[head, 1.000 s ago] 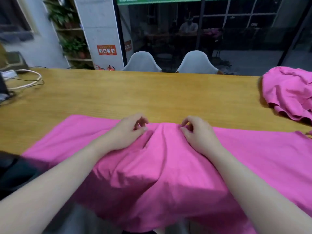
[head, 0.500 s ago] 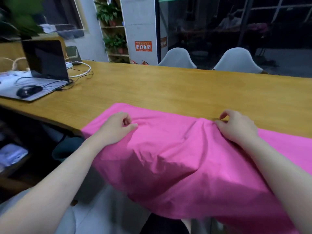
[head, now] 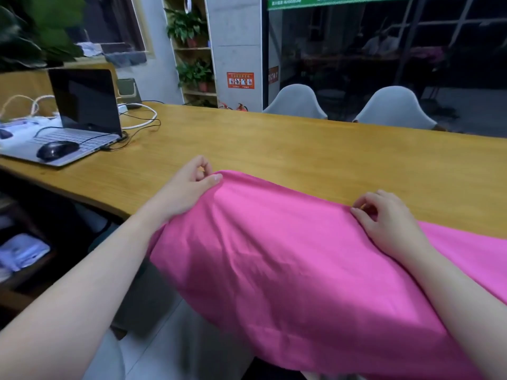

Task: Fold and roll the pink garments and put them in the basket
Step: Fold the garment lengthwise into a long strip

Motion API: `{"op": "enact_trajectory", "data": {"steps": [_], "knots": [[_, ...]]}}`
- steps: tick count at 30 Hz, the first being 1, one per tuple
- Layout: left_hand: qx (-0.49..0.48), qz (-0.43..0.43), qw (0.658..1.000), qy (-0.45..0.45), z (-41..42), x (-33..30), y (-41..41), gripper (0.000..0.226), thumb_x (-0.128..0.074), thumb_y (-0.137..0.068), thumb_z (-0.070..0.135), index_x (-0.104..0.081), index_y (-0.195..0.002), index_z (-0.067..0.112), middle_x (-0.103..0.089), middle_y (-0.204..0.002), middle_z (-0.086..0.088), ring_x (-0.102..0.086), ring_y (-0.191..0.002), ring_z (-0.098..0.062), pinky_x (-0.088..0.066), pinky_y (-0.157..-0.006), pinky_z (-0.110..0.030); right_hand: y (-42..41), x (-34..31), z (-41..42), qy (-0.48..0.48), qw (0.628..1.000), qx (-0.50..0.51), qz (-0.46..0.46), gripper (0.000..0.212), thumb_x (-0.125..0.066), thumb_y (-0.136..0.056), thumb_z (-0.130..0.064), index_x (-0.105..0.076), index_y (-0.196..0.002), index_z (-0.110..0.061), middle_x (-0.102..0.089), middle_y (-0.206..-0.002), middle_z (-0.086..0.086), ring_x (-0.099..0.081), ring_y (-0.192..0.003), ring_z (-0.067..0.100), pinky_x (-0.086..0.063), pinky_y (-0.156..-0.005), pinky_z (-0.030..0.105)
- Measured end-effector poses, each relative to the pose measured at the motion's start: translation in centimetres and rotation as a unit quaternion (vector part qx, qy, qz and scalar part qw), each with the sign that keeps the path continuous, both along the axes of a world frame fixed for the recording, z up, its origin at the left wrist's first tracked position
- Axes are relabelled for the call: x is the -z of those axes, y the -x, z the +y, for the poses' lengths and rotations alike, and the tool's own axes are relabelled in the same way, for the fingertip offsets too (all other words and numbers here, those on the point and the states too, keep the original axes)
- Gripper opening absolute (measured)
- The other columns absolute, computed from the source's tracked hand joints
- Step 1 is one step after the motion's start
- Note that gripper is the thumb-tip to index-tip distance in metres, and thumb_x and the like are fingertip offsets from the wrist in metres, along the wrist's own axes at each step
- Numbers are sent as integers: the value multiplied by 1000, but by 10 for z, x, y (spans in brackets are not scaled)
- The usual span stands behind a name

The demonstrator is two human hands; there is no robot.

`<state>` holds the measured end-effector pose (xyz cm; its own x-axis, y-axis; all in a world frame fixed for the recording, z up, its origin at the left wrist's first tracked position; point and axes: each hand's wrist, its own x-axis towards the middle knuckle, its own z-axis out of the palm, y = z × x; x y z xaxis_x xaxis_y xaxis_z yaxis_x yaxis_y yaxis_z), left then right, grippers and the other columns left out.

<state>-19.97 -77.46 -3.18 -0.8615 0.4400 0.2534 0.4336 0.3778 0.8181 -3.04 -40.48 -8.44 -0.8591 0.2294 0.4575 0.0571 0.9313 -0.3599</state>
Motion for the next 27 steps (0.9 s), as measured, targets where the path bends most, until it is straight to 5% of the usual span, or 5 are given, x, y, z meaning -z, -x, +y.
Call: {"op": "enact_trajectory", "data": {"steps": [4,10,14,20,27], "knots": [[-46,169,977,120,7,-16,14,24,-74,-92,25,-53,-98,14,-52,-78,4,-46,-69,-3,-40,-70,-24,3,3,3,15,1000,5,-6,8,-71,-90,-21,-66,-86,-24,-58,-81,-2,-55,-85,25,-46,-78,40],[-33,205,942,265,20,19,31,37,-69,-93,39,-57,-123,20,-57,-120,1,-58,-113,-24,-46,-97,-42,3,3,2,-1,999,34,3,10,-73,-88,-14,-68,-94,-19,-58,-88,3,-55,-91,30,-46,-81,41],[-28,208,948,240,19,48,35,27,-62,-97,41,-57,-111,19,-53,-109,6,-55,-107,-19,-46,-92,-40,0,-7,-13,-67,995,-67,38,22,-72,-81,-1,-70,-97,-16,-58,-95,3,-55,-93,26,-47,-82,40],[-22,218,948,229,22,48,35,21,-61,-97,41,-46,-95,27,-58,-97,8,-55,-94,-18,-50,-83,-44,71,-18,-106,65,976,-207,-7,16,-66,-86,-3,-70,-93,-17,-63,-86,-1,-53,-75,12,-41,-72,27],[-34,187,963,192,18,41,36,32,-74,-88,40,-47,-79,25,-53,-74,12,-50,-71,-12,-36,-65,-36,138,-5,-160,86,977,-193,-35,16,-66,-93,-24,-63,-108,-19,-62,-91,-2,-54,-83,17,-39,-74,32]]}}
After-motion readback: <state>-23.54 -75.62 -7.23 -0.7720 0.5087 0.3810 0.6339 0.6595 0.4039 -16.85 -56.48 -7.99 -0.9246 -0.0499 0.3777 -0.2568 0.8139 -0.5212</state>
